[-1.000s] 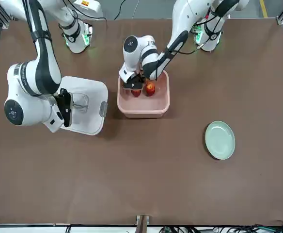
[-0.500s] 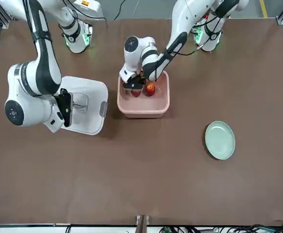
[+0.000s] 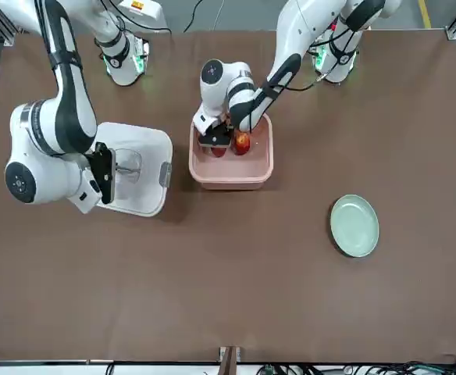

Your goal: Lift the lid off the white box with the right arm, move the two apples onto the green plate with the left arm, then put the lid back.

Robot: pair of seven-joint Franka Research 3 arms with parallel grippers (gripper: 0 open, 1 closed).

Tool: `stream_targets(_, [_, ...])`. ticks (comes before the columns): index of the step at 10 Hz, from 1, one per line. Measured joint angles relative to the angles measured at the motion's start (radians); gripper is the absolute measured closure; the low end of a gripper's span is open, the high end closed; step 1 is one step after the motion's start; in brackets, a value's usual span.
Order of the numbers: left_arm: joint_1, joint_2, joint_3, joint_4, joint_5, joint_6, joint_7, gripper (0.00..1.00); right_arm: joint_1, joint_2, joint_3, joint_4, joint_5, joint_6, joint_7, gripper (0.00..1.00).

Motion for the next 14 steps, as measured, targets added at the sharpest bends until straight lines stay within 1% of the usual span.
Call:
stream_targets(2, [0.007, -0.001, 0.0, 0.002, 0.0, -0.002, -0.007, 0.22, 0.0, 0.0, 0.0, 0.0, 0.0, 0.0, 0.0, 0.93])
stream_targets(4, [0.037, -0.015, -0.014, 0.017, -0.009, -0.059, -0.007, 0.22, 0.0, 0.0, 0.0, 0.0, 0.0, 0.0, -0.001, 0.93])
stream_targets(5, [0.074, -0.03, -0.051, 0.027, -0.022, -0.101, -0.005, 0.22, 0.0, 0.0, 0.001, 0.0, 0.0, 0.0, -0.001, 0.93])
stream_targets(6, [0.129, -0.048, -0.113, 0.035, -0.034, -0.149, 0.004, 0.22, -0.001, 0.0, 0.001, 0.0, 0.0, 0.0, -0.001, 0.93])
stream_targets(9, [0.347, -0.084, -0.337, 0.065, -0.042, -0.299, 0.051, 0.22, -0.001, 0.0, 0.001, 0.0, 0.0, 0.0, -0.001, 0.93])
stream_targets(11, [0.509, -0.088, -0.454, 0.097, -0.041, -0.425, 0.154, 0.22, -0.002, 0.001, 0.001, 0.0, 0.0, 0.0, -0.002, 0.93])
stream_targets(12, [0.608, -0.09, -0.498, 0.105, -0.04, -0.468, 0.233, 0.22, -0.004, 0.001, 0.0, 0.0, 0.0, 0.0, -0.006, 0.93])
stream_targets(13, [0.715, -0.092, -0.527, 0.107, -0.032, -0.493, 0.333, 0.22, -0.007, 0.001, 0.0, 0.0, 0.0, 0.0, -0.015, 0.93])
stream_targets(14, [0.813, -0.092, -0.536, 0.105, -0.008, -0.506, 0.437, 0.22, -0.01, 0.001, 0.0, 0.0, 0.0, 0.0, -0.019, 0.93])
